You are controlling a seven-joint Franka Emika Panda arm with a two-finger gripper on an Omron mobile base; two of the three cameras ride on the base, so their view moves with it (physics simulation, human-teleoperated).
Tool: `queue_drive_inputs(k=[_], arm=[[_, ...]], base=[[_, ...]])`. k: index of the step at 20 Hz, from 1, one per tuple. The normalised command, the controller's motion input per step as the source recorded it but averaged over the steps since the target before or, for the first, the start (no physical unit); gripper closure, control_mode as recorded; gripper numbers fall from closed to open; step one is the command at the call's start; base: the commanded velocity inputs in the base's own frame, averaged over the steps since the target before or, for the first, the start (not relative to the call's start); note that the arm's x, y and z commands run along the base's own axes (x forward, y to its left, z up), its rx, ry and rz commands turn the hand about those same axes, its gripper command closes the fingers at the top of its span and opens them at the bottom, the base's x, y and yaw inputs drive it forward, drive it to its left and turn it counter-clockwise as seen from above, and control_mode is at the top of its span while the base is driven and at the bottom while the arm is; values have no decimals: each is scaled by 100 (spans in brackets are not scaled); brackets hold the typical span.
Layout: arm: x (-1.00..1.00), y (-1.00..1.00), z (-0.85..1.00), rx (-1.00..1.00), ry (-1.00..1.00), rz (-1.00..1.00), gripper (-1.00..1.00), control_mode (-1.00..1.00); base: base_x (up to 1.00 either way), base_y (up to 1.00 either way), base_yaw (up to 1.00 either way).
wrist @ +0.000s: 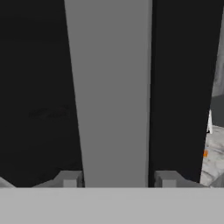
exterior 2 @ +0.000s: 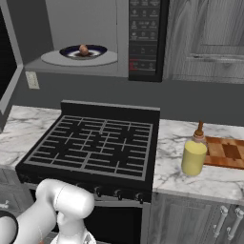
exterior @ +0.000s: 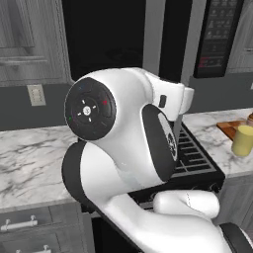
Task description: Retrieve the reheated potato from the microwave, then place the potato, cheese, and condiment on the cutting board.
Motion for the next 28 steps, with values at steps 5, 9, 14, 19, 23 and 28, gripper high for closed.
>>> queue_drive_inputs(k=[5,9,14,19,23,28], arm=[[-57,-3,0,1,-4,0,-100,-100],[-53,-16,0,5,0,1,-100,-100],[-38,-39,1,13,1,14,-100,-100],[-17,-53,1,25,2,25,-100,-100],[-11,-49,0,33,0,31,-100,-100],[9,-46,0,43,8,18,-100,-100]], base=[[0,0,0],[0,0,0],[0,0,0],[0,0,0],[0,0,0],[0,0,0]])
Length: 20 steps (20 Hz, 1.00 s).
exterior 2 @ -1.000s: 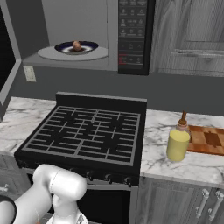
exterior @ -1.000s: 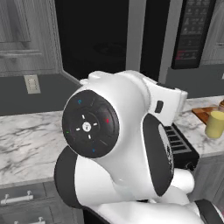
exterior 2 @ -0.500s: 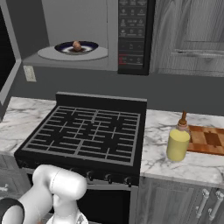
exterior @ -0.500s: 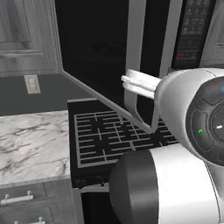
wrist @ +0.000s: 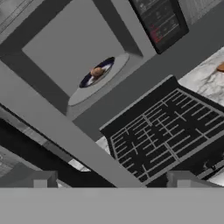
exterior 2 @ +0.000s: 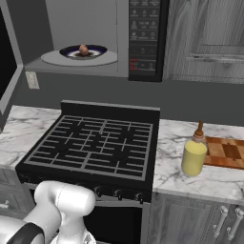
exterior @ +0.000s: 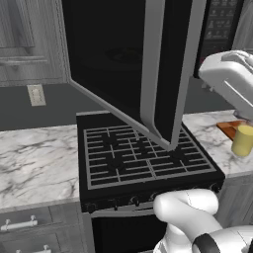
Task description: Retrieve the reheated potato from the microwave, then place the potato, cheese, and condiment on the cutting board.
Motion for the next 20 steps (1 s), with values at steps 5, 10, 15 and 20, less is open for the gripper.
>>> queue_drive_inputs(k=[5,10,15,20], arm=[[27,-37,-2,43,2,14,-100,-100],[47,-25,0,51,14,11,-100,-100],[54,-3,-5,49,11,14,-100,-100],[70,9,-15,29,4,17,-100,-100]], base=[[0,0,0],[0,0,0],[0,0,0],[0,0,0]])
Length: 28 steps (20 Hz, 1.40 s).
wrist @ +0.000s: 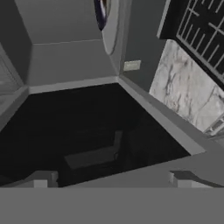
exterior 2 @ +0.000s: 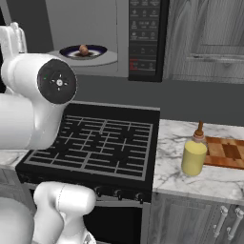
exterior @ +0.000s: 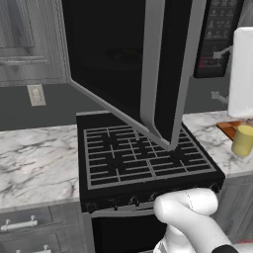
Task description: Retrieve the reheated potato from the microwave, then place the potato, cheese, and condiment on the cutting board.
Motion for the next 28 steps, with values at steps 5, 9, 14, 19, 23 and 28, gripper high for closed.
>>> queue_drive_inputs(k=[5,9,14,19,23,28], arm=[[52,12,-8,6,0,31,-100,-100],[32,13,3,0,5,37,-100,-100],[29,34,0,0,9,30,-100,-100],[28,53,0,1,2,15,-100,-100],[9,59,-6,1,0,8,-100,-100],[-12,60,-15,3,0,10,-100,-100]], base=[[0,0,0],[0,0,0],[0,0,0],[0,0,0],[0,0,0],[0,0,0]])
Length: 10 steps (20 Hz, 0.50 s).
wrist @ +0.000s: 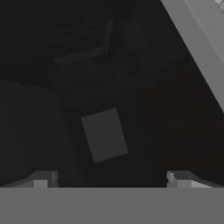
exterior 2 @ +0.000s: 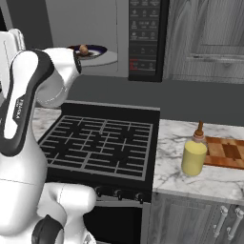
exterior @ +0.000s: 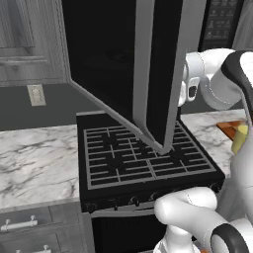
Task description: Retrieve the reheated potato from the microwave, then place the potato, cheese, and condiment on the cutting board.
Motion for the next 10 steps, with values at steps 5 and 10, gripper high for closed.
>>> queue_drive_inputs(k=[5,10], arm=[[-13,70,-13,2,0,8,-100,-100],[8,88,-6,0,0,0,-100,-100]], base=[[0,0,0],[0,0,0]])
